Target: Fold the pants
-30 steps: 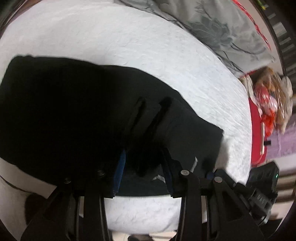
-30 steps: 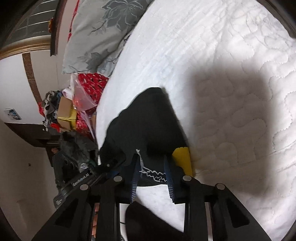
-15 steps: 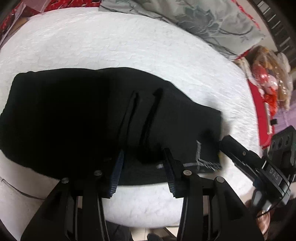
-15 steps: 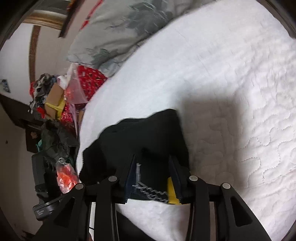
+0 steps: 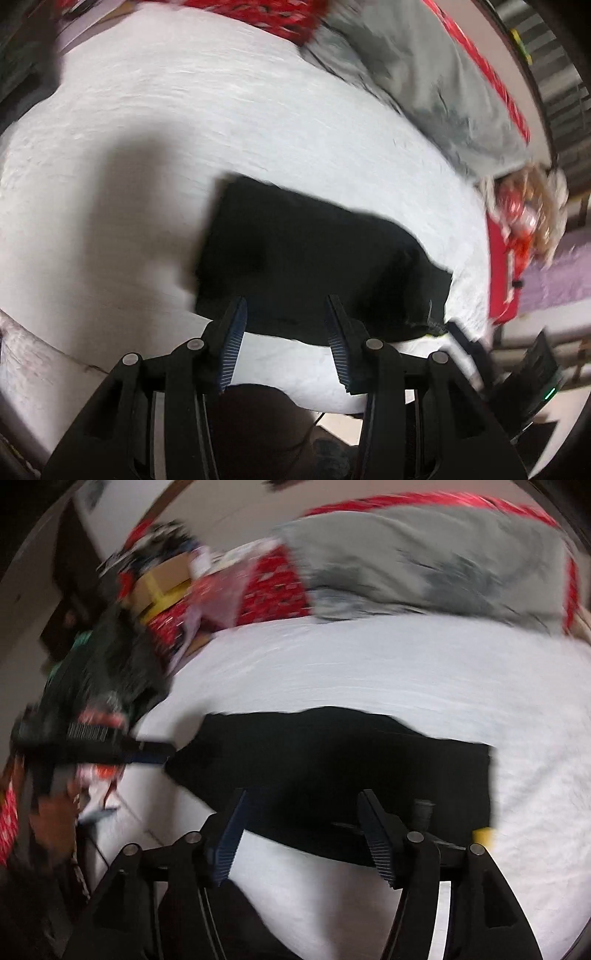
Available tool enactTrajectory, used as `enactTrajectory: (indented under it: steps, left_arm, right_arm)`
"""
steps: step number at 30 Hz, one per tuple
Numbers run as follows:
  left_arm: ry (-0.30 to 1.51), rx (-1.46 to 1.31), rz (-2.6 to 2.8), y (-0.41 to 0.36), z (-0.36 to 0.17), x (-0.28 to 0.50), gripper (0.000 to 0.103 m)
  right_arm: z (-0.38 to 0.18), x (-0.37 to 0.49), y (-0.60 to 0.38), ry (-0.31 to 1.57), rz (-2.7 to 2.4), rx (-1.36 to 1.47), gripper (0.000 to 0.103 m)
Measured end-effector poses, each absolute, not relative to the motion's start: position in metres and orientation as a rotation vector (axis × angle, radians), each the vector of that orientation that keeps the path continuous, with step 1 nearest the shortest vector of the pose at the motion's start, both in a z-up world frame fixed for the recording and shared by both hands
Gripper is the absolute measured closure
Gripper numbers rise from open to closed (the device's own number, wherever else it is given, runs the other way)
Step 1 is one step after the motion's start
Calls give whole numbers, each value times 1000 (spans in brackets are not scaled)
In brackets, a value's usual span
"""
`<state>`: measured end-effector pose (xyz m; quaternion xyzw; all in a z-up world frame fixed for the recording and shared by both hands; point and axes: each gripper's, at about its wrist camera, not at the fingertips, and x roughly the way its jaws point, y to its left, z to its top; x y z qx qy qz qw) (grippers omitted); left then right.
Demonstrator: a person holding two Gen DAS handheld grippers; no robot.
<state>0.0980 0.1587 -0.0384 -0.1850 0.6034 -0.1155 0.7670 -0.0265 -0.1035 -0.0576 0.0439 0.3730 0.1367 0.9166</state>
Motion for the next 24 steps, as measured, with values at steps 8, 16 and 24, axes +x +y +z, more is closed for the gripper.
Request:
enactTrajectory:
  steps: [8, 16, 24]
  left_arm:
    - [1387, -427, -279, 198, -59, 135, 58]
    - [1458, -402, -366, 196, -79, 169, 58]
    - [1537, -292, -404, 173, -96, 205, 58]
  right_arm:
    - [-83, -17, 19, 736, 337, -121, 27]
    - [-117, -5, 84, 737, 320, -271, 27]
    - [-136, 16, 108, 718, 221, -357, 27]
